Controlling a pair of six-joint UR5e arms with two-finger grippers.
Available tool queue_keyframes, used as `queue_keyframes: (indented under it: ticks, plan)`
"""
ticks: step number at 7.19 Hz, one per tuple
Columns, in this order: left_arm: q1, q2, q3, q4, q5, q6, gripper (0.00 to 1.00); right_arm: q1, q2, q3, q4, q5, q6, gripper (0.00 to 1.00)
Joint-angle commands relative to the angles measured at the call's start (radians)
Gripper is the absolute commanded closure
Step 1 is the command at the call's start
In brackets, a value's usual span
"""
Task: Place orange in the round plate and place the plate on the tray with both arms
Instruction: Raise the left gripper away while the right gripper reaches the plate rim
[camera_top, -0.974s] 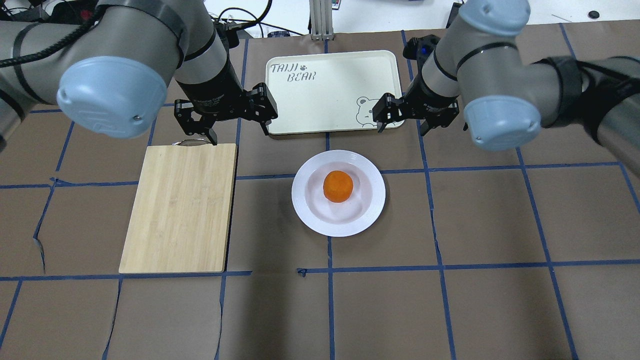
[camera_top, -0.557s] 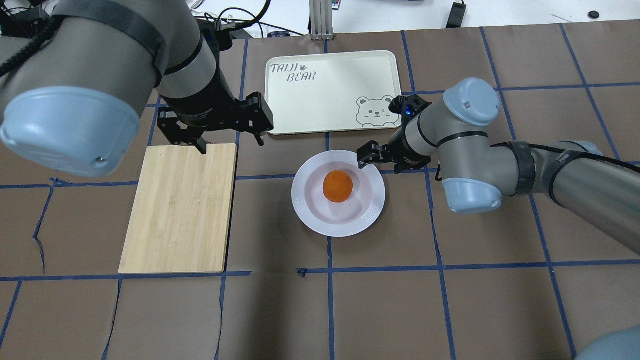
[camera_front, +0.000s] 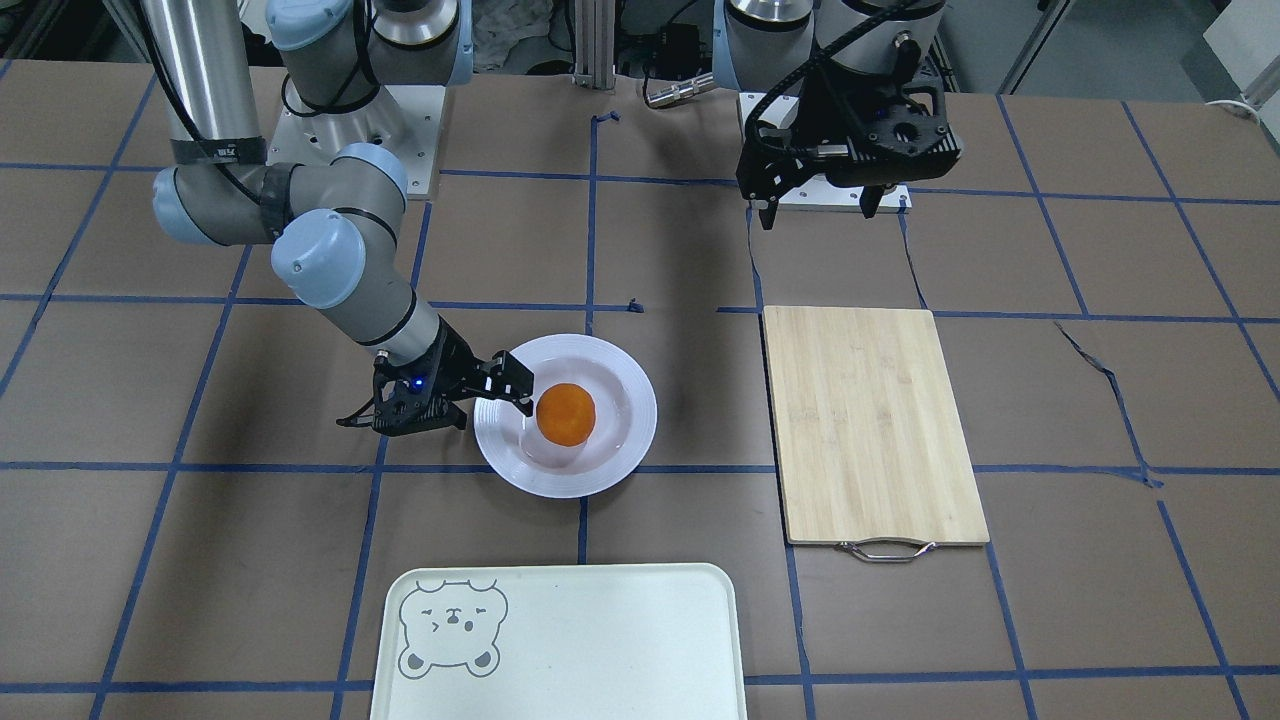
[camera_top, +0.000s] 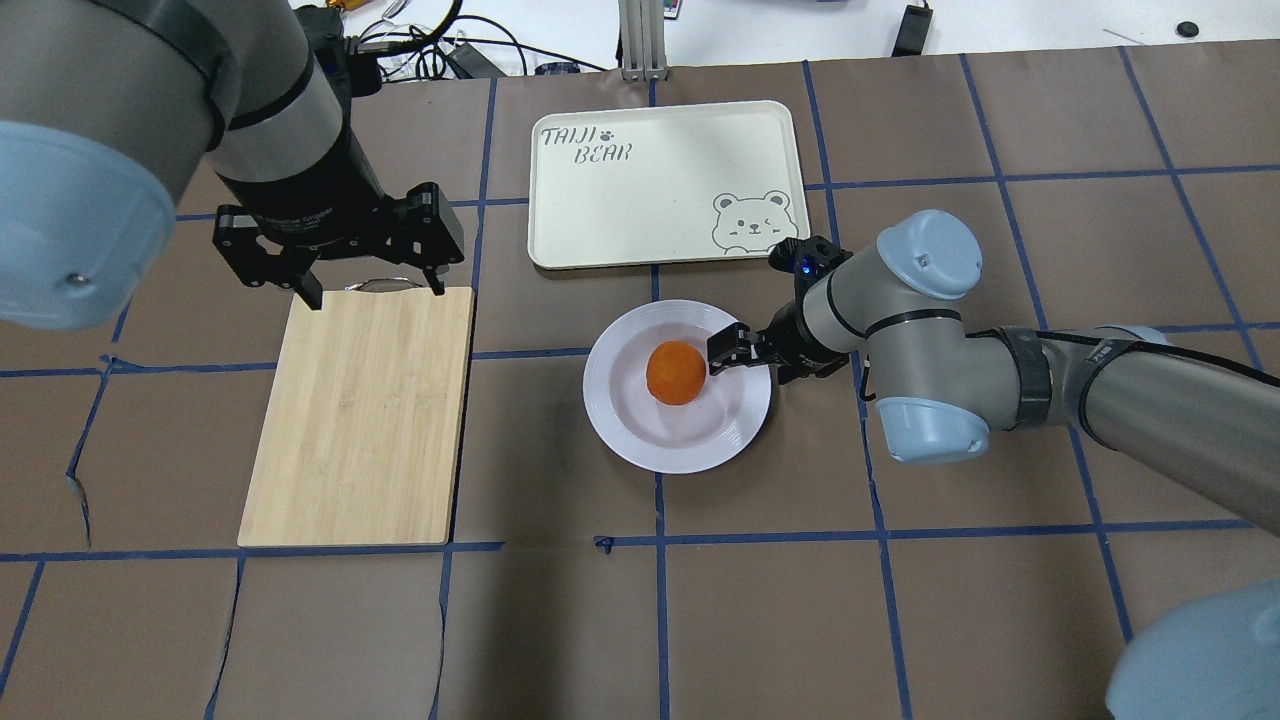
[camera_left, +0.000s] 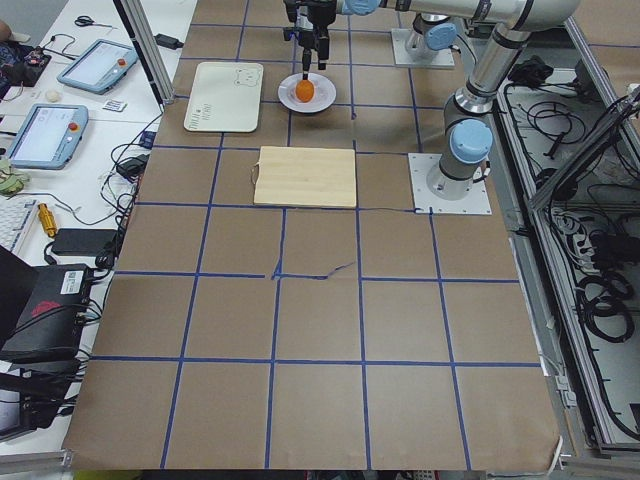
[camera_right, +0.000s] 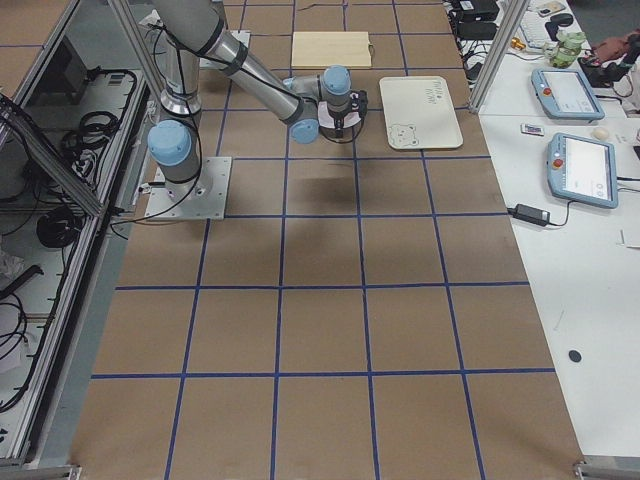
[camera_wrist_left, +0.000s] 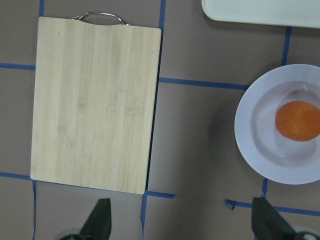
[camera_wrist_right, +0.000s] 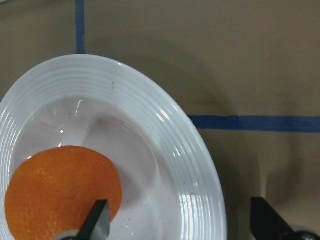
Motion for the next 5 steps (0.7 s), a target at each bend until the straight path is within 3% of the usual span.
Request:
queue_keyframes:
  ticks: [1,3,5]
  plan:
    - [0.015,-0.011,0.01,-0.033,-0.064,0.007,0.0,0.002,0.004,0.011,0.013,0.004,0.009,0.0]
    - [0.015,0.02,-0.033,-0.009,-0.028,0.097,0.0,0.002,0.01,0.056,0.002,0.005,0.004,0.06]
    - [0.014,0.026,-0.041,-0.002,-0.031,0.102,0.0,0.002,0.009,0.05,-0.003,0.007,0.009,0.36]
